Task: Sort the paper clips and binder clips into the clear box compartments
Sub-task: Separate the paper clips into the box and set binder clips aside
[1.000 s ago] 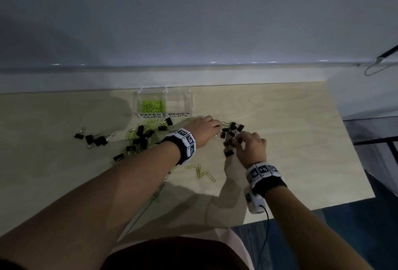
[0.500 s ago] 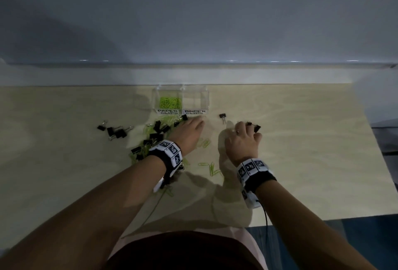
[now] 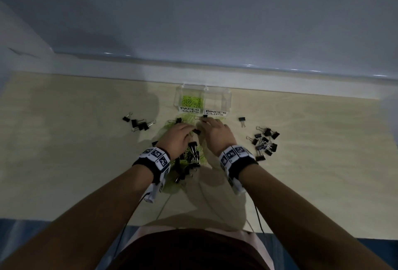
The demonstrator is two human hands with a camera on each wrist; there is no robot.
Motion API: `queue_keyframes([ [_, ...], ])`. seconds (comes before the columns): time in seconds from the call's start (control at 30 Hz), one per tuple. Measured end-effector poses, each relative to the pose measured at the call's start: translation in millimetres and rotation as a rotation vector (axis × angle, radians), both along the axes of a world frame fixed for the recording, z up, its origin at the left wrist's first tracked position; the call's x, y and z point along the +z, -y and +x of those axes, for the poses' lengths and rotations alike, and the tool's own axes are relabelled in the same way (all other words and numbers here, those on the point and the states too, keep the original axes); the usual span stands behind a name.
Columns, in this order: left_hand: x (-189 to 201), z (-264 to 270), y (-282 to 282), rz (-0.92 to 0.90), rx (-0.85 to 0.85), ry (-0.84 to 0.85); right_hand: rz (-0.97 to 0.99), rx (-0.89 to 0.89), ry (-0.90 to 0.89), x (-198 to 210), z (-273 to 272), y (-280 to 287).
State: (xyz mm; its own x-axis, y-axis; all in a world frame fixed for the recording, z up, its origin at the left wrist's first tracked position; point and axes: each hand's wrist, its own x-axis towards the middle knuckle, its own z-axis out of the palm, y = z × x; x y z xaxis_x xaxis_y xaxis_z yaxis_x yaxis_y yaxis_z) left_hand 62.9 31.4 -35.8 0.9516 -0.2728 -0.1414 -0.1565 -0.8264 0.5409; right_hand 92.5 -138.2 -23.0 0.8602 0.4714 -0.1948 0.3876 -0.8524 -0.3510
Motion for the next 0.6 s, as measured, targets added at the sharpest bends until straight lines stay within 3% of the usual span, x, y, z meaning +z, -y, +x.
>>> queue_keyframes([
  [0.1,-1.7,5.8,0.9,-0.019,0.127,-0.007,-0.069,0.007,-0.072,-4.0,16.7,-7.7],
  [0.27,-1.7,19.6,19.9,0.172,0.115,-0.009,-0.131,0.029,-0.03,-2.4,18.0,1.5],
  [0.43,-1.5,25.1,37.2,0.257,0.143,-0.034,-0.074,-0.047,-0.044,-13.5,14.1,20.3],
  [0.6,-3.8,25.5,43.0,0.187,0.071,-0.052,0.061,-0.123,0.006,-12.1,12.1,33.7],
])
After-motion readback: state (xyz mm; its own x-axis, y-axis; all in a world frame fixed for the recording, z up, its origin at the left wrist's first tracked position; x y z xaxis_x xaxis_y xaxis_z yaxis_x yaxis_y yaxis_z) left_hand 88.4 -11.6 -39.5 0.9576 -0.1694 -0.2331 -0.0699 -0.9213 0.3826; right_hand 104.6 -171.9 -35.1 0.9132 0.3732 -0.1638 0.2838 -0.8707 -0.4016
